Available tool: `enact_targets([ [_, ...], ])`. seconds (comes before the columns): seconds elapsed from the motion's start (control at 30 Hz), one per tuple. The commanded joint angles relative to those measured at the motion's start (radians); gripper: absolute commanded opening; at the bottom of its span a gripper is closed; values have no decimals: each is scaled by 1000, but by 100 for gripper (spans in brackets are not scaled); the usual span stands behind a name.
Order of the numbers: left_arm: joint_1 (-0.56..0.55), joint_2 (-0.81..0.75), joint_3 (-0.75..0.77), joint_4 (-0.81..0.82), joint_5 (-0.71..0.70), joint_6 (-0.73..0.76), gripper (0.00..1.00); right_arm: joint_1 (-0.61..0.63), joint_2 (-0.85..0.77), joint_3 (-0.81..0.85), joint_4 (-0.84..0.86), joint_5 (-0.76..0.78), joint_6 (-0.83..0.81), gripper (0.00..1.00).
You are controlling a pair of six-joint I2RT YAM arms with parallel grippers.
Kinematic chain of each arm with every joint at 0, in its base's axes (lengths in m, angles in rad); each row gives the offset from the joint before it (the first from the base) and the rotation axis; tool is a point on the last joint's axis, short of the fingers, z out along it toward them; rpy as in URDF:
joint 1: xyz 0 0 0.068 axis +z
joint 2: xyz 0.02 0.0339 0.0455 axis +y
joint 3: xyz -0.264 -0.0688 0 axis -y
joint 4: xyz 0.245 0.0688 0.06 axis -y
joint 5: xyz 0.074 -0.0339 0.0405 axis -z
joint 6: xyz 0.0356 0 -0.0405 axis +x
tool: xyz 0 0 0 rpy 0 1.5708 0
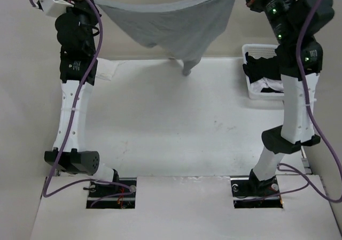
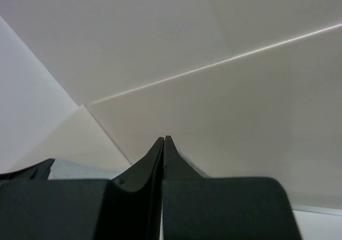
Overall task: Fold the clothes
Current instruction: Flatten the tank top out
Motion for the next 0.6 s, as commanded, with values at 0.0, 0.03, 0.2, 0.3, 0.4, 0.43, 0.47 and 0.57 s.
enact_targets([
  [0.0, 7, -32, 8, 10, 23, 12, 0, -36, 0, -43, -32, -61, 28, 0],
  [0.03, -2, -54, -23, 20, 14, 22, 0, -39, -20, -94, -41, -66, 30, 0],
  [0.2, -51, -178, -256, 70, -42, 30, 0, -33, -272, -659, 91, 11, 2, 0],
  [0.3, -102, -328, -515, 109, -110, 29, 0, 3, -488, -1067, 210, 78, 11, 0],
  [0.4, -178, -532, -819, 112, -221, 16, 1, 87, -714, -1441, 262, 158, 51, 0],
  [0.43, -204, -584, -890, 104, -247, 12, 1, 128, -788, -1552, 265, 189, 73, 0],
  [0.47, -243, -656, -977, 83, -276, 6, 1, 163, -844, -1635, 267, 203, 90, 0],
  [0.57, -362, -889, -1175, -72, -360, -13, 1, 338, -1058, -1919, 215, 212, 198, 0],
])
